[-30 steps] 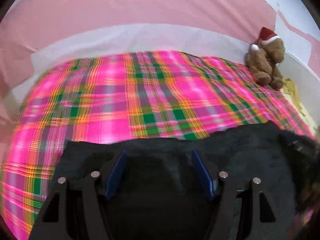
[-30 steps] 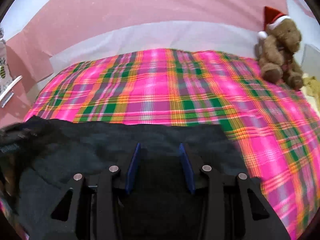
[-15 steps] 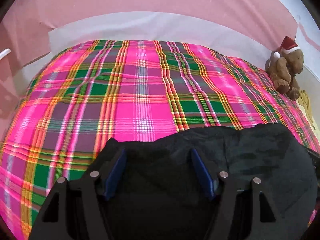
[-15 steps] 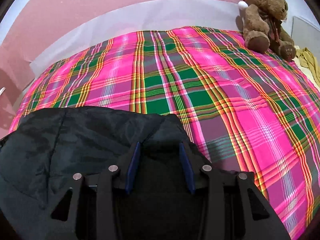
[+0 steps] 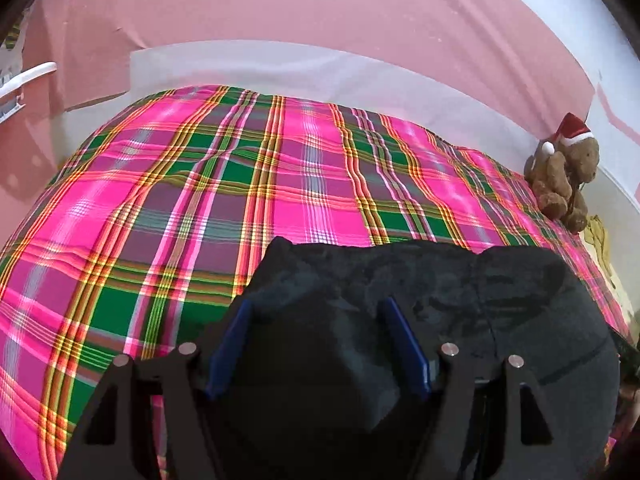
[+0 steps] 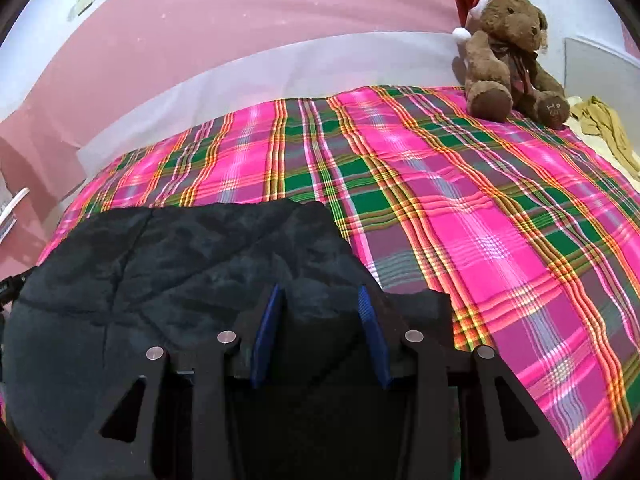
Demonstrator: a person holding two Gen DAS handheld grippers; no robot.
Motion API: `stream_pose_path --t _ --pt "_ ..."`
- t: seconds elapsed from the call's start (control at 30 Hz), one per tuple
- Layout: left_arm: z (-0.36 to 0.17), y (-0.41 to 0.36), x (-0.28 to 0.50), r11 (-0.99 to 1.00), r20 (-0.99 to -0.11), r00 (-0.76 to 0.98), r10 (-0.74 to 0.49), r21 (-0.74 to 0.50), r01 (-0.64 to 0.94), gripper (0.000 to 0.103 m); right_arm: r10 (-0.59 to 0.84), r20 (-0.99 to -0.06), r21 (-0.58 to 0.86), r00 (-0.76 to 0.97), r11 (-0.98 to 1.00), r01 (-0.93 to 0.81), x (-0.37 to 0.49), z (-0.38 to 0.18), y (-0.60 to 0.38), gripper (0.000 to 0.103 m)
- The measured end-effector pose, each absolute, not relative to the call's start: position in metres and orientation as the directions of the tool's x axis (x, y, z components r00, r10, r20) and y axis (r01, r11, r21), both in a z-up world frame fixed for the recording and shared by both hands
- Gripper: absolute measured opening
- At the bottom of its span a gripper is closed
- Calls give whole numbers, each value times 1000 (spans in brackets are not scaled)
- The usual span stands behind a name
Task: Fold large clothes
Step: 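Lift the grasped jacket end and fold it over the jacket with both tools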
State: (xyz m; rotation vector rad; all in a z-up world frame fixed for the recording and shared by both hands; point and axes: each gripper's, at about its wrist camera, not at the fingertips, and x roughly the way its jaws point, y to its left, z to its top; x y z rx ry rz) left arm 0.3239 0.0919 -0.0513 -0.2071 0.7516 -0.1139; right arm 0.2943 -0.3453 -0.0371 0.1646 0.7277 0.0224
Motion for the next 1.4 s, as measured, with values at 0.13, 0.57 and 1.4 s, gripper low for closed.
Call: stream_pose_path --t 0.13,0.57,1.4 --pt "-44 90 322 977 -682 715 -156 -211 11 71 75 -664 156 744 987 40 297 -37 -346 42" --pt "-46 100 209 977 -674 721 -163 -213 22 71 63 -693 121 718 992 30 194 -11 -351 41" --pt "-52 88 164 986 -719 691 -72 -157 -60 71 58 -760 107 648 994 37 166 -36 -344 42"
